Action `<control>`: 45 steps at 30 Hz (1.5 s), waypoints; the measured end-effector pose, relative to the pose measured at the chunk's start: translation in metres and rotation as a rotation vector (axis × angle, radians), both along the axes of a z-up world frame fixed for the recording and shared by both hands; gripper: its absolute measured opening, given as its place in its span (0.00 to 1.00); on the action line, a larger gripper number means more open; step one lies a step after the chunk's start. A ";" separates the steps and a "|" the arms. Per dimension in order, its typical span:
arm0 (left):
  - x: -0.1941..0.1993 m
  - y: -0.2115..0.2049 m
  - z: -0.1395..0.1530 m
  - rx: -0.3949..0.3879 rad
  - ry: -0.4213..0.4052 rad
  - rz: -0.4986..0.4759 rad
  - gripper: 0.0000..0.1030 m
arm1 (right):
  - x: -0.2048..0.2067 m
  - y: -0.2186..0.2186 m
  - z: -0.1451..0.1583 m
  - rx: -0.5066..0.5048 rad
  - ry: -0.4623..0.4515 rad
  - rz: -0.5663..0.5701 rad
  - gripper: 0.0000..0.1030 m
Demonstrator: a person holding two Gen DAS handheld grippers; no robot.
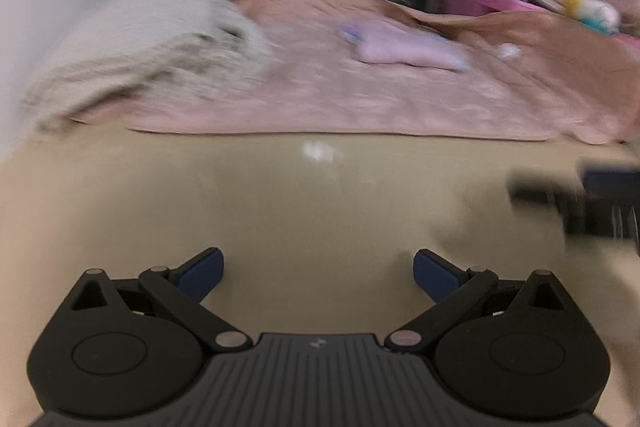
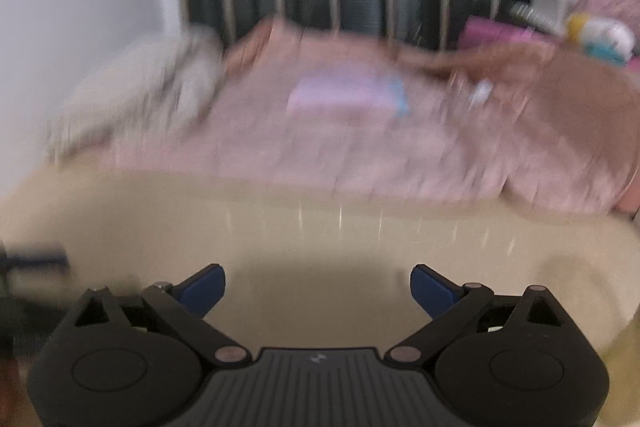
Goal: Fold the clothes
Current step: 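Reach both grippers to the pink-and-blue garment and pinch its edges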
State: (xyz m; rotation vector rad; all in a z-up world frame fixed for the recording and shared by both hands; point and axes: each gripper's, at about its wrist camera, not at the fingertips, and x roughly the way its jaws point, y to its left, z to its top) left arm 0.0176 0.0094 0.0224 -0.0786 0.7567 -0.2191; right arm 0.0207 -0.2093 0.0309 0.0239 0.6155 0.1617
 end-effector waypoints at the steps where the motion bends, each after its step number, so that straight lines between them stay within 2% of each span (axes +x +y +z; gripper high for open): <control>1: 0.007 0.005 0.015 -0.071 -0.019 -0.010 0.99 | 0.004 -0.006 0.011 0.018 -0.042 -0.014 0.98; 2: 0.015 0.009 0.031 -0.132 -0.041 -0.019 0.99 | 0.015 -0.010 0.022 0.029 -0.056 -0.025 0.98; 3: 0.025 0.010 0.046 -0.157 -0.067 -0.019 0.99 | 0.030 -0.014 0.032 0.054 -0.057 -0.030 0.98; 5: 0.056 0.005 0.076 -0.114 -0.136 0.006 1.00 | 0.075 -0.026 0.050 0.136 -0.043 -0.033 1.00; 7: 0.097 -0.005 0.091 -0.059 -0.187 -0.002 1.00 | 0.130 -0.037 0.057 0.175 -0.021 -0.084 1.00; 8: 0.121 -0.009 0.094 -0.059 -0.190 -0.002 1.00 | 0.155 -0.042 0.057 0.189 0.010 -0.125 0.99; 9: 0.144 -0.011 0.095 -0.081 -0.174 0.014 1.00 | 0.179 -0.048 0.055 0.208 0.040 -0.156 0.98; 11: 0.198 -0.012 0.086 -0.200 -0.073 0.075 0.99 | 0.224 -0.061 0.048 0.268 0.059 -0.189 0.94; 14: 0.266 -0.022 0.062 -0.363 0.077 0.088 0.99 | 0.276 -0.081 0.029 0.316 0.139 -0.236 0.85; 18: 0.338 -0.044 0.026 -0.408 0.182 0.165 0.93 | 0.319 -0.086 0.004 0.330 0.225 -0.239 0.71; 21: 0.375 -0.053 0.007 -0.434 0.238 0.209 0.85 | 0.337 -0.082 -0.009 0.336 0.228 -0.258 0.63; 22: 0.382 -0.054 0.004 -0.420 0.237 0.227 0.84 | 0.343 -0.082 -0.011 0.345 0.226 -0.263 0.63; 24: 0.391 -0.059 0.001 -0.377 0.209 0.272 0.83 | 0.357 -0.083 -0.016 0.365 0.223 -0.273 0.63; 26: 0.396 -0.059 -0.004 -0.384 0.213 0.265 0.62 | 0.371 -0.083 -0.019 0.369 0.224 -0.269 0.63; 28: 0.401 -0.060 -0.010 -0.398 0.222 0.252 0.06 | 0.386 -0.079 -0.022 0.338 0.236 -0.244 0.58; 29: 0.403 -0.060 -0.012 -0.405 0.226 0.246 0.04 | 0.390 -0.073 -0.023 0.293 0.245 -0.228 0.45; 30: 0.405 -0.060 -0.015 -0.412 0.231 0.239 0.04 | 0.394 -0.067 -0.024 0.247 0.254 -0.212 0.22; 31: 0.408 -0.060 -0.018 -0.418 0.235 0.233 0.03 | 0.398 -0.060 -0.025 0.199 0.262 -0.197 0.11; 32: 0.406 -0.057 -0.018 -0.439 0.233 0.234 0.03 | 0.397 -0.053 -0.024 0.135 0.258 -0.182 0.07; 34: 0.401 -0.050 -0.012 -0.483 0.218 0.224 0.02 | 0.389 -0.046 -0.016 0.087 0.220 -0.146 0.03; 36: 0.386 -0.043 0.012 -0.527 0.161 0.182 0.02 | 0.376 -0.050 0.001 0.164 0.165 -0.124 0.03; 38: 0.364 -0.036 0.047 -0.558 0.079 0.126 0.02 | 0.354 -0.051 0.032 0.214 0.066 -0.099 0.03; 42: 0.299 -0.027 0.144 -0.599 -0.130 0.022 0.02 | 0.290 -0.051 0.115 0.292 -0.146 -0.034 0.03; 45: 0.241 -0.019 0.223 -0.626 -0.270 -0.041 0.02 | 0.225 -0.057 0.186 0.340 -0.308 0.000 0.03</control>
